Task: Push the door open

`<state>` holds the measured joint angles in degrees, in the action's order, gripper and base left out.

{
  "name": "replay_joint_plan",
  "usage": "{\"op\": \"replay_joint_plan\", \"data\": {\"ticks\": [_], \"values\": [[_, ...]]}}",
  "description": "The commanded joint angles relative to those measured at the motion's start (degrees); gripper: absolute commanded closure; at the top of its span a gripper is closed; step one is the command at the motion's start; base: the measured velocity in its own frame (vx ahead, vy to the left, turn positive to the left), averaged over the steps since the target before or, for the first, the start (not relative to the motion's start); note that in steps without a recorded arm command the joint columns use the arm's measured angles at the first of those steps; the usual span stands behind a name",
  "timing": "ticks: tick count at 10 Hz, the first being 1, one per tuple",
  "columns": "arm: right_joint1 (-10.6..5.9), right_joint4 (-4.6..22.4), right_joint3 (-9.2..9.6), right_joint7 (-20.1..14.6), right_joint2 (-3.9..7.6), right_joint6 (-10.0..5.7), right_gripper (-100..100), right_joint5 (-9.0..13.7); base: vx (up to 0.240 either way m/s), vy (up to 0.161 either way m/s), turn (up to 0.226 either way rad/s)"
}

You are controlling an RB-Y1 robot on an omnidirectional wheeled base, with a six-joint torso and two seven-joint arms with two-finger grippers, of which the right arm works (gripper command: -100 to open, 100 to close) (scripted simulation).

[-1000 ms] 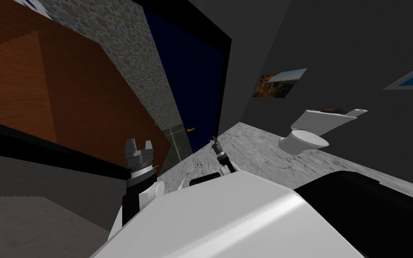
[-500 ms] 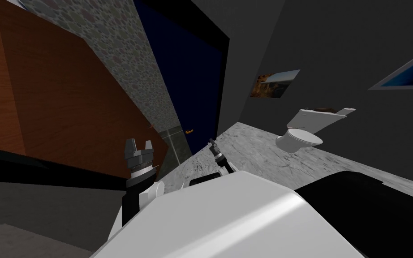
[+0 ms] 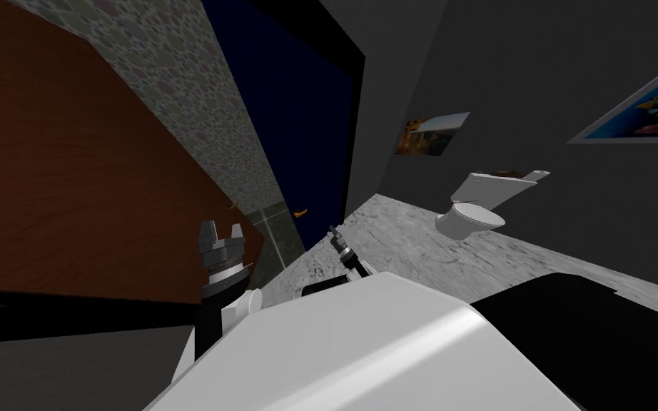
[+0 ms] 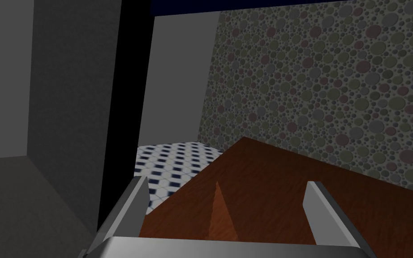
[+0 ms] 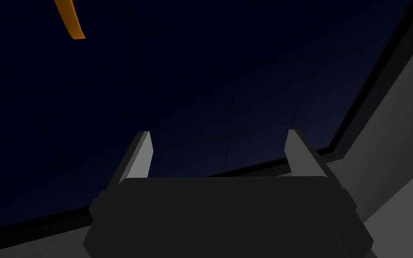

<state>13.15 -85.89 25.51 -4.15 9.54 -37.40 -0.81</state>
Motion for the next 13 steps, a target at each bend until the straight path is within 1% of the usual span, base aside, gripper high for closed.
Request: {"op": "replay_joint_plan", "data": {"ticks": [1, 3, 4, 8, 9, 13], "values": [[-0.74, 1.7, 0.99, -0.3, 0.34, -0.39, -100, 0.1, 0.071, 0.048, -0.072], [-1.52, 3.7, 2.24, -0.6, 0.69, -0.85, -100, 0.2, 0.084, 0.037, -0.078], [-2.30, 5.6, 3.50, -0.9, 1.03, -1.32, -100, 0.3, 0.122, 0.046, -0.145], [-3.77, 9.3, 5.87, -1.5, 1.67, -2.20, -100, 0.5, 0.107, 0.060, -0.076], [-4.50, 11.2, 7.05, -1.8, 1.98, -2.64, -100, 0.6, 0.103, 0.061, -0.140], [-5.85, 14.6, 9.22, -2.3, 2.55, -3.45, -100, 0.8, 0.094, 0.064, -0.070]]}}
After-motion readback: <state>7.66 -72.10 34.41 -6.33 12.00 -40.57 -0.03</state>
